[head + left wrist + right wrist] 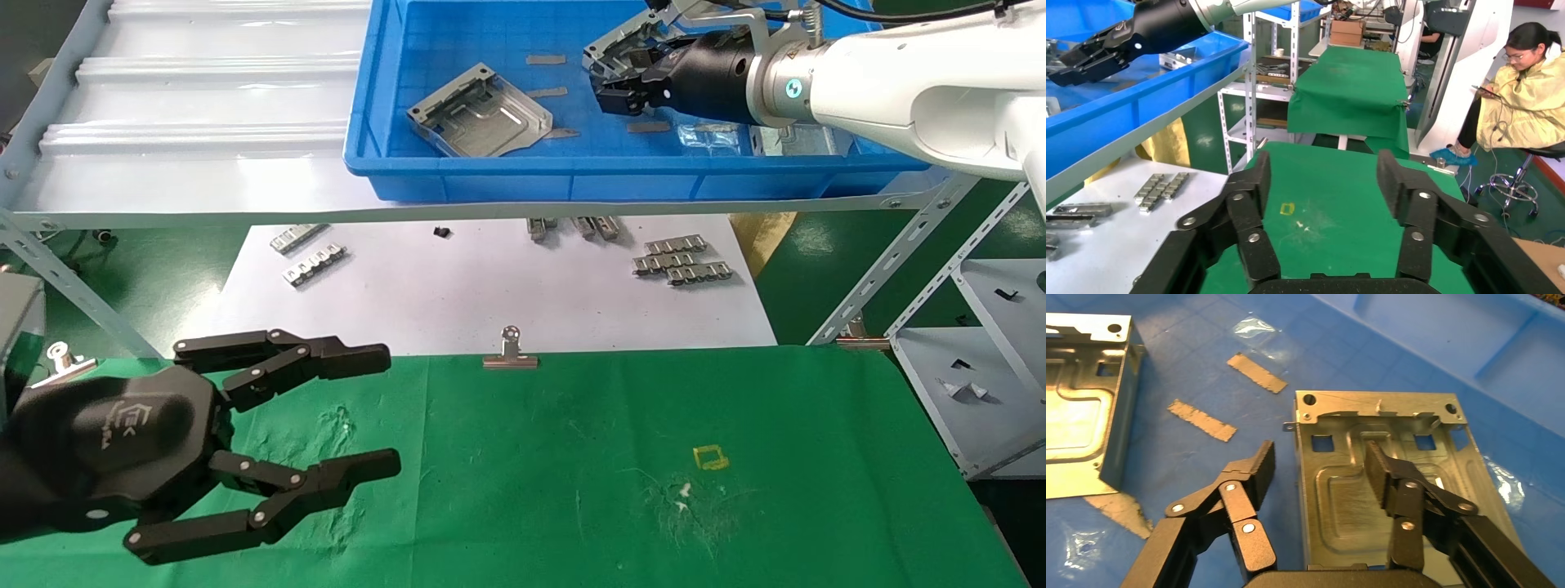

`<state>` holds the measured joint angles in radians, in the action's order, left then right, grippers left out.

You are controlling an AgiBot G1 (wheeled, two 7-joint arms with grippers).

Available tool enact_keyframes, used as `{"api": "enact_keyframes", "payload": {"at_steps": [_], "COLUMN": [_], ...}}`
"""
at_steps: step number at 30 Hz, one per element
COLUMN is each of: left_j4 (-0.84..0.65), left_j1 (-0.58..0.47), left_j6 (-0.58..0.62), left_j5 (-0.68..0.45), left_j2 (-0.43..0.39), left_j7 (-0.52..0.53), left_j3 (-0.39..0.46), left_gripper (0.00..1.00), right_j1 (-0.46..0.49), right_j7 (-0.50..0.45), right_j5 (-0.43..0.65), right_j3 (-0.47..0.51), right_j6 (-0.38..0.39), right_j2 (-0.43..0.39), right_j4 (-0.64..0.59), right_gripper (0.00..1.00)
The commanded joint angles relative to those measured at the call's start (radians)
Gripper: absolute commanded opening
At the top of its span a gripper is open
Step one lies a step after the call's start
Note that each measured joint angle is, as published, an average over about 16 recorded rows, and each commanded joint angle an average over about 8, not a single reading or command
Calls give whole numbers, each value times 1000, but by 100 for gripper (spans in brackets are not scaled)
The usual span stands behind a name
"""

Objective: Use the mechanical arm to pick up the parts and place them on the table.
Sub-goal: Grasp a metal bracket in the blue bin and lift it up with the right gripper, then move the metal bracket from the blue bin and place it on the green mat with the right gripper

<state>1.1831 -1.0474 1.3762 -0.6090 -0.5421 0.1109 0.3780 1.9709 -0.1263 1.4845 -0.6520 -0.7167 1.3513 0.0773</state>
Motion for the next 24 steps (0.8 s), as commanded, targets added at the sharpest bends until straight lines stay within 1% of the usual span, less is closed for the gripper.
{"api": "enact_keyframes", "payload": {"at_steps": [1, 13, 24], "left_j4": [0, 0, 0], "left_j1": [0, 0, 0], "left_j6": [0, 0, 0], "left_j5": [0, 0, 0], "left_j2": [0, 0, 0], "left_j7": [0, 0, 0], "left_j3": [0, 0, 0], "left_gripper": [100, 100, 100], "right_j1": [-2, -11, 11], "right_j7": [-6, -22, 1], "right_j5": [3, -3, -34], "right_j3": [-5, -16, -3], "right_j6": [-1, -13, -42], "right_j2": [0, -4, -16], "right_j4": [1, 12, 12], "right_gripper": [0, 0, 0]}}
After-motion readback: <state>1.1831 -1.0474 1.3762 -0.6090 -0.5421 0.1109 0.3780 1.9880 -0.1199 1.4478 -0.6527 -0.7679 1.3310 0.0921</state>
